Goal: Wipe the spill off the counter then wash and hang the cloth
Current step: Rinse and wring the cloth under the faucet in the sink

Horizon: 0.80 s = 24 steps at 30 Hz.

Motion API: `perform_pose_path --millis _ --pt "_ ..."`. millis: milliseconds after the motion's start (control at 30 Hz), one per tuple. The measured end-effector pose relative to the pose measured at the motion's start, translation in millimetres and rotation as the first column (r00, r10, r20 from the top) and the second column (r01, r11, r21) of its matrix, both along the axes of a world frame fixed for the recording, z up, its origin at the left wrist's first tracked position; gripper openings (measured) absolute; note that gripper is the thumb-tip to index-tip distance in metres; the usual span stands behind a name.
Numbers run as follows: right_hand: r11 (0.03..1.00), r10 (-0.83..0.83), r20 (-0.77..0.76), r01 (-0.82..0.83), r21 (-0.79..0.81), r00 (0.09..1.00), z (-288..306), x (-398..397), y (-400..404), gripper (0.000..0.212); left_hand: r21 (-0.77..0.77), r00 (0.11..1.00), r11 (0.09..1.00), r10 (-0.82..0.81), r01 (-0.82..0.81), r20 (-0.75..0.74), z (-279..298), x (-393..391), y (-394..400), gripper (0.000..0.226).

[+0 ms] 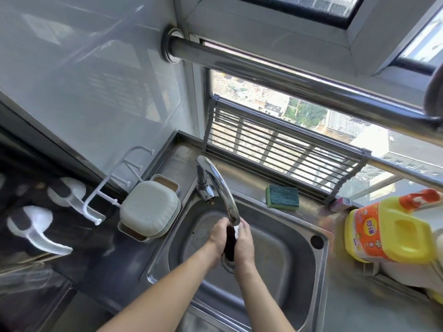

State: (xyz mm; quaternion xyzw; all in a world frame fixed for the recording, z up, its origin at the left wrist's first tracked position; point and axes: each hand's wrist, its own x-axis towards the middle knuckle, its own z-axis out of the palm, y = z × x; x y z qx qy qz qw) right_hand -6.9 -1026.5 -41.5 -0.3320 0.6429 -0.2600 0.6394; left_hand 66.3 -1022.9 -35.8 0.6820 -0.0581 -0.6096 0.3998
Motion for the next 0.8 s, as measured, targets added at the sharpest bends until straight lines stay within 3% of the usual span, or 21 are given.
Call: perform_pose_path --millis 67,167,300,467,667,733,800 --pt "0.992 0.077 -0.143 -0.090 -0.087 0.987 4.0 1.6 2.2 0.017 0.017 1.000 1.000 0.018 -0.018 -0.017 -5.6 -4.8 -4.0 0.042" --pt "0.973 0.019 -0.367 -0.101 -0.206 0.930 14.7 -3.4 1.2 0.021 0.041 0.980 0.999 0.005 -0.013 0.200 -15.2 -10.7 -1.8 0.047" --pt "0.970 -0.043 -0.397 -0.057 -0.235 0.917 28.3 -5.5 -1.3 0.032 0.044 0.968 0.999 -0.008 -0.003 0.249 -32.7 -12.6 3.0 0.045" --pt "0.963 -0.048 -0.430 -0.073 -0.260 0.901 30.0 -8.0 -2.1 0.042 -0.001 0.982 0.993 0.118 -0.119 0.148 -22.7 -16.4 6.2 0.030" --pt "0.990 0.102 -0.425 -0.135 -0.048 0.899 34.1 -15.1 -12.2 0.039 -0.059 0.995 0.998 -0.009 0.016 0.102 -10.7 -12.0 13.2 0.053" --pt "0.997 0.073 -0.362 -0.061 0.046 0.929 33.3 -22.3 -14.9 0.037 -0.148 0.990 0.979 -0.134 0.140 0.048 -4.4 -6.1 18.2 0.036" --pt "0.979 -0.096 -0.272 0.139 0.146 0.957 30.7 -30.7 -17.3 0.032 -0.180 0.966 0.949 -0.247 0.257 0.077 -4.5 4.8 23.9 0.023"
